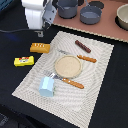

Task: Interact with the objects in diverse but meaningful ways.

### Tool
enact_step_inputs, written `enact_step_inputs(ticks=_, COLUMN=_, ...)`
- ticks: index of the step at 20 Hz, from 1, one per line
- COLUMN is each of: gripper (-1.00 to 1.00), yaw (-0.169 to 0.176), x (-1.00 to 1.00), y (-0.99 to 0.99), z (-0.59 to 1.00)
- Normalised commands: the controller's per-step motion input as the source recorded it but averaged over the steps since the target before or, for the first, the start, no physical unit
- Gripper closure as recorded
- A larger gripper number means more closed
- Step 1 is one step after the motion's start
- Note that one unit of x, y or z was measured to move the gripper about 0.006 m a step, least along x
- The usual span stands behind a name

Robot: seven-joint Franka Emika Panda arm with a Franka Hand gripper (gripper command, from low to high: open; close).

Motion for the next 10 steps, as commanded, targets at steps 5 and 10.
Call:
enact_step_inputs(ticks=5, gripper=-1.0, yaw=0.072, x=-0.26, y=-0.07, z=-0.6)
enact_step_inputs(ticks=10, gripper=-1.0, yaw=0.05, x=-0.25, y=-0.18, z=-0.57)
